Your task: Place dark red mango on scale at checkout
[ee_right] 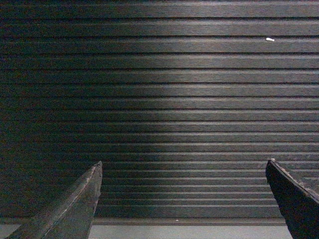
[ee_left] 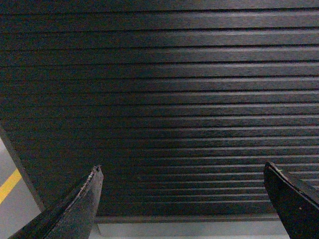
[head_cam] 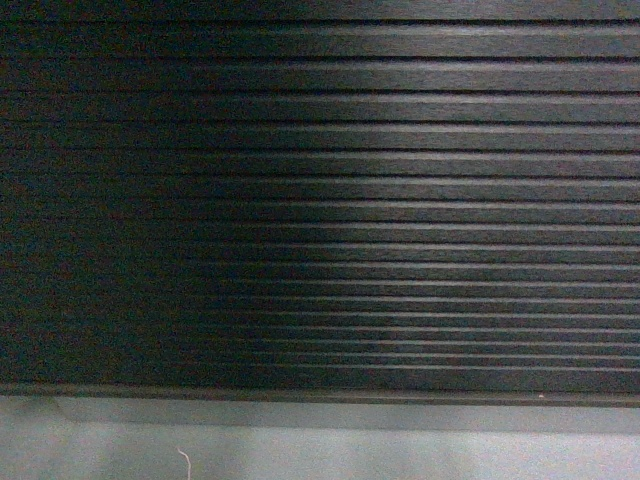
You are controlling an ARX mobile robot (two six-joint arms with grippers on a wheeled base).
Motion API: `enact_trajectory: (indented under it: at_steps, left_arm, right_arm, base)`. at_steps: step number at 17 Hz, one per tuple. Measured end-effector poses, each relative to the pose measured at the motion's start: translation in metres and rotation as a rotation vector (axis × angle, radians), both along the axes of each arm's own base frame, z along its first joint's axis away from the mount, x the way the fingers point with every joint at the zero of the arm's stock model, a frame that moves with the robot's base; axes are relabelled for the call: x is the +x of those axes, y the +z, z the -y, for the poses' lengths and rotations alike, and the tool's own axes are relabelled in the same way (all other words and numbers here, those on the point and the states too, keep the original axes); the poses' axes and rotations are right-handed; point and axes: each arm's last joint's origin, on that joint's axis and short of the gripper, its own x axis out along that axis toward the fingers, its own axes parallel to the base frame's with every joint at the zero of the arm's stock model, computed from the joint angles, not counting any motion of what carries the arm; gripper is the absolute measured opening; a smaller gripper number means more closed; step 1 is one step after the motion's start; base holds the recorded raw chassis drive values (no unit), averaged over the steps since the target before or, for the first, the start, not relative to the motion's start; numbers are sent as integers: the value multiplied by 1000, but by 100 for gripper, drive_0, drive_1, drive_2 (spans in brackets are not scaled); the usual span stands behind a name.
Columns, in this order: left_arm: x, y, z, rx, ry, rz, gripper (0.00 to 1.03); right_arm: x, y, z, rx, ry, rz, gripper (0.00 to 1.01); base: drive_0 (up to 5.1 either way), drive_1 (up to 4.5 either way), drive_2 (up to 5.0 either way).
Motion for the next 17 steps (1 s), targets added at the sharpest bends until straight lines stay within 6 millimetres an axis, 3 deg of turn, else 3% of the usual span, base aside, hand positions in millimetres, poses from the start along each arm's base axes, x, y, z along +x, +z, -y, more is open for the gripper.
enact_trajectory:
  at_steps: [4,17]
  left_arm:
    - [0,0,0,0,0,0,98]
    - [0,0,0,0,0,0,98]
  right_arm:
    - [0,0,0,0,0,0,98]
    - [0,0,0,0,0,0,98]
  base:
    - [10,175,-155]
    - [0,0,0]
